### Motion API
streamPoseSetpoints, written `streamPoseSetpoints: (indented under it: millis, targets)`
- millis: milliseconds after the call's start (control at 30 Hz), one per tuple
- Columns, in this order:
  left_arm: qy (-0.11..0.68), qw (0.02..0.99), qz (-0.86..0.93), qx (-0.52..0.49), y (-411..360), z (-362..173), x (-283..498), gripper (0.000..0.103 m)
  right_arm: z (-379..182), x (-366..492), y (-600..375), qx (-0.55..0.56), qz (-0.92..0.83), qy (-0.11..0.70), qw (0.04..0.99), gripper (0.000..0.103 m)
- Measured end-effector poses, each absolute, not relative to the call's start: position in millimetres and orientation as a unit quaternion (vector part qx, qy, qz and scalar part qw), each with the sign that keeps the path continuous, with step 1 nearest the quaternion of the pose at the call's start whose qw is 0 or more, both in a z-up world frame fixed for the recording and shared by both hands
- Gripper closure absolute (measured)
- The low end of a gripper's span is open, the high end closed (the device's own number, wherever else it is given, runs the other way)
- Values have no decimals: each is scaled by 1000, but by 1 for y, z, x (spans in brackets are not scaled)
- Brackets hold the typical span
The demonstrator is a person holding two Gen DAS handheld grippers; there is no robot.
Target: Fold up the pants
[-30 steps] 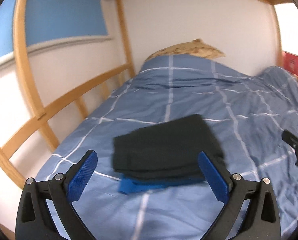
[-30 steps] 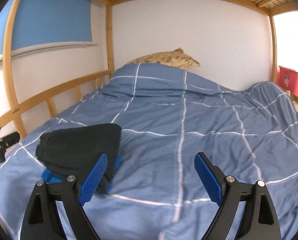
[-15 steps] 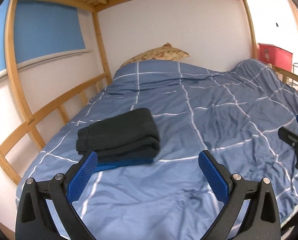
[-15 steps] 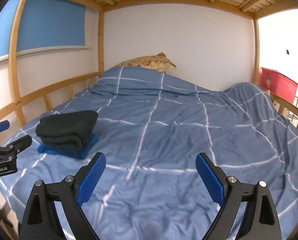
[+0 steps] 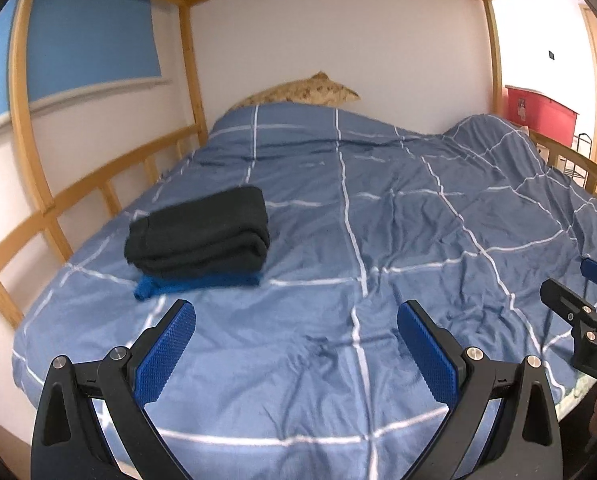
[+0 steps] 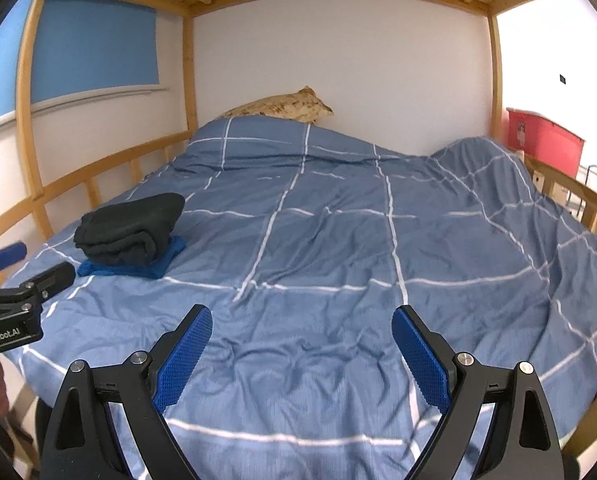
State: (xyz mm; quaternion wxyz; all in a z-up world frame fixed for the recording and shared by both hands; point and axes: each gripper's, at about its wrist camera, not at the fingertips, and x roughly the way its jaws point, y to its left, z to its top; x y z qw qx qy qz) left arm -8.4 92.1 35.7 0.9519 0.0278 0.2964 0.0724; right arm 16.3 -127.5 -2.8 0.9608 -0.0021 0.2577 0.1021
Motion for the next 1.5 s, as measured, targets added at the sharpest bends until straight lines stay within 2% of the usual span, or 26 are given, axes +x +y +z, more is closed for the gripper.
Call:
streamPoseSetpoints:
  millis: [1500]
  targets:
    - [263, 962, 73, -5, 84, 57, -30, 0, 8, 4, -135, 6, 113, 239, 964, 11]
